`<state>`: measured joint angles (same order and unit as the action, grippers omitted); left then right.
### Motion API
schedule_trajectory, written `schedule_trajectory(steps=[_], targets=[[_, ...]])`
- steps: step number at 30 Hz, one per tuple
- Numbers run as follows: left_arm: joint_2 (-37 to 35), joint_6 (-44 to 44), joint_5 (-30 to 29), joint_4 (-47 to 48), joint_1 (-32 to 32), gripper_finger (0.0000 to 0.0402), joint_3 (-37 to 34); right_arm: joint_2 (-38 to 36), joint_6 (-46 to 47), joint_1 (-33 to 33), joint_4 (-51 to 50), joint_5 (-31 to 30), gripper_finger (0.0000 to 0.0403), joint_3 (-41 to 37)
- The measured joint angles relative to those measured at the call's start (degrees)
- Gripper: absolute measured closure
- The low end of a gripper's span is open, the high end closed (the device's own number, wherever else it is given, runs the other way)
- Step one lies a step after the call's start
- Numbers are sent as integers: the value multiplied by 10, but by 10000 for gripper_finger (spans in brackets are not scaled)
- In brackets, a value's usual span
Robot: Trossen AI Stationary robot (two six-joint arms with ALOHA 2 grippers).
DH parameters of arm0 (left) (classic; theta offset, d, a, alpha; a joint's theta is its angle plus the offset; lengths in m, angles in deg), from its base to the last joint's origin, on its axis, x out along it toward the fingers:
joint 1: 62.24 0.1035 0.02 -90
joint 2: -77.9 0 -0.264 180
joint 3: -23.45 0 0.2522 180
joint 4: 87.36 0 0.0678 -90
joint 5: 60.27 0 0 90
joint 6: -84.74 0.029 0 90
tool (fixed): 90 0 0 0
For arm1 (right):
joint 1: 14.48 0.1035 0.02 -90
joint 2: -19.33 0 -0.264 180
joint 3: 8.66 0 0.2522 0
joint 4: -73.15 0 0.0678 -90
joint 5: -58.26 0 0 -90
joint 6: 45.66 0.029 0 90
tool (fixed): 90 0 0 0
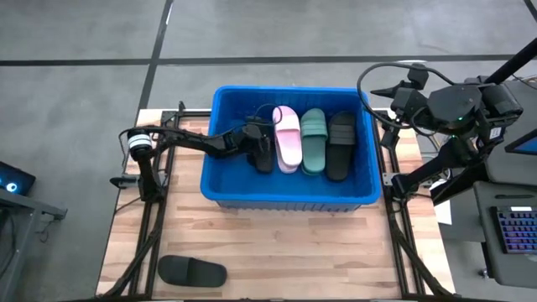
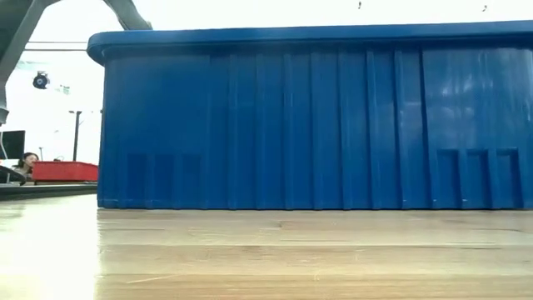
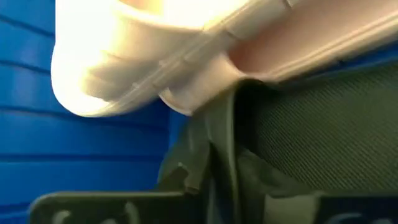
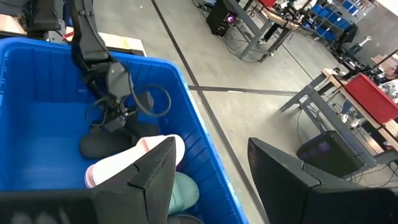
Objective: Pick and place slides into bin
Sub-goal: Put the black slide into the blue bin
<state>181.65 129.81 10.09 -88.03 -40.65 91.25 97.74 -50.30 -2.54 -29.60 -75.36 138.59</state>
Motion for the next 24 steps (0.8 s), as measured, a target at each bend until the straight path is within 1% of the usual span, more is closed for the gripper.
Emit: schedule_trajectory(steps=[5, 11, 14, 16, 19, 24], targets=[[3, -8, 13, 3, 9, 307, 6, 0, 1, 0, 1, 0, 211, 0], [-6, -88, 13, 14, 13, 230, 6, 0, 1, 0, 0, 0, 211, 0], [-19, -128, 30, 35, 13, 201, 17, 0, 0, 0, 1, 0, 211, 0], [-31, -147, 57, 61, 14, 187, 23, 0, 0, 0, 1, 0, 211, 0], [-45, -148, 89, 107, 13, 176, 31, 0, -3, 0, 1, 0, 211, 0], [-68, -150, 96, 196, 12, 174, 43, 0, -8, 0, 1, 0, 211, 0]])
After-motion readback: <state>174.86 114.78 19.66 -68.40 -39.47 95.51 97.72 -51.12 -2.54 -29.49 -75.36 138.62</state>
